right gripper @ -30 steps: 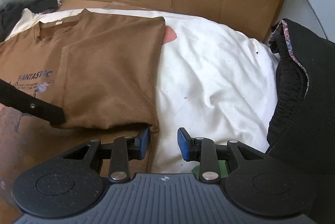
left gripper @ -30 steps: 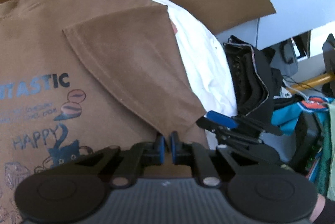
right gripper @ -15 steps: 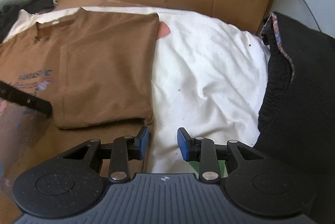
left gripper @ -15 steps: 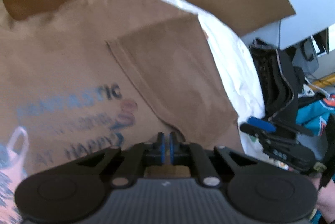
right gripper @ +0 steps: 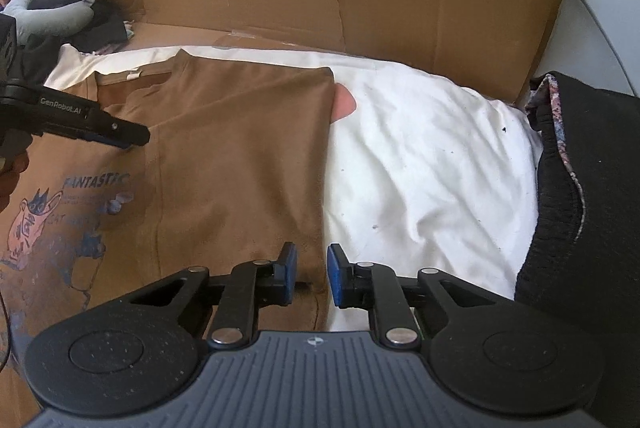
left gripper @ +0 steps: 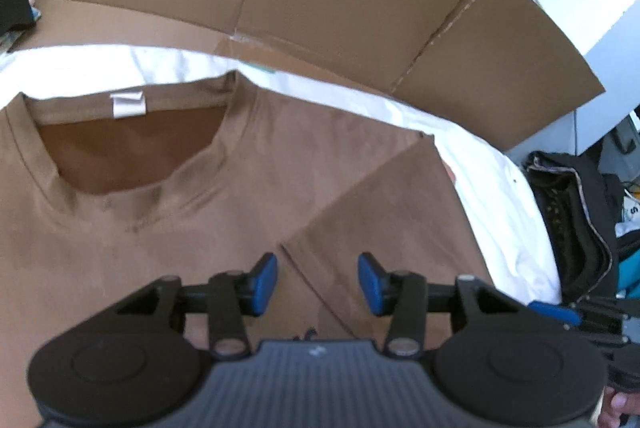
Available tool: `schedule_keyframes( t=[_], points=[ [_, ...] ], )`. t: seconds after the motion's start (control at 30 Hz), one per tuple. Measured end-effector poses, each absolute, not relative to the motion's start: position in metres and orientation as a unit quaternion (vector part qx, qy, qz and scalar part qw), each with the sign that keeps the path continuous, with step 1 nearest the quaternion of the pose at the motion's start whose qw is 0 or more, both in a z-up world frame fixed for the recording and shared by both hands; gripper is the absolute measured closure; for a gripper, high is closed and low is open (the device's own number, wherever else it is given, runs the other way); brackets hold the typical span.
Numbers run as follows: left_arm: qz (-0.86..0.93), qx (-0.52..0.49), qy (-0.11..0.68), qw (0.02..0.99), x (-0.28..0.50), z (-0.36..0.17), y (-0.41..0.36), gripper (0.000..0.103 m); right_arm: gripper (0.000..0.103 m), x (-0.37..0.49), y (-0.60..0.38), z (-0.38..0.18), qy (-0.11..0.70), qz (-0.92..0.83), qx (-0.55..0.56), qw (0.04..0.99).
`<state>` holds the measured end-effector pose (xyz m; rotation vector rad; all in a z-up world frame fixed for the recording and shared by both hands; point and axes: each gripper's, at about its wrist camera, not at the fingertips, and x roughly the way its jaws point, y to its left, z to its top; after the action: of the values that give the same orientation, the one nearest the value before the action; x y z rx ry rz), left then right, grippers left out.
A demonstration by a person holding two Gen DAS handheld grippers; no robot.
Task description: Fold clothes
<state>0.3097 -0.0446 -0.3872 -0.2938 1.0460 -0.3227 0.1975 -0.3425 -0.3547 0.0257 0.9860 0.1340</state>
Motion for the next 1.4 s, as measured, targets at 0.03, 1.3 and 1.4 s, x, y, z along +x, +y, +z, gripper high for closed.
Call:
schedule_keyframes(
  t=[0.03, 1.3, 1.4],
  points=[
    [-0.155, -0.137, 0.494, 0.845, 0.311, -0.388, -0.044, 0.056, 0.081, 0.198, -0.342, -0.356, 0.474, 0.064, 0.013, 0.878],
    [-0.245, -0.107, 0.471, 0.841, 0.296, -0.391, -0.087, 0.088, 0.097, 0.242, -0.312, -0.377, 0.472, 0.092, 0.01, 0.877],
    [-0.254, -0.106, 0.475, 0.836, 0.291, -0.393, -0.092, 0.088, 0.097, 0.243, -0.31, -0.38, 0.474, 0.097, 0.01, 0.875]
  ],
)
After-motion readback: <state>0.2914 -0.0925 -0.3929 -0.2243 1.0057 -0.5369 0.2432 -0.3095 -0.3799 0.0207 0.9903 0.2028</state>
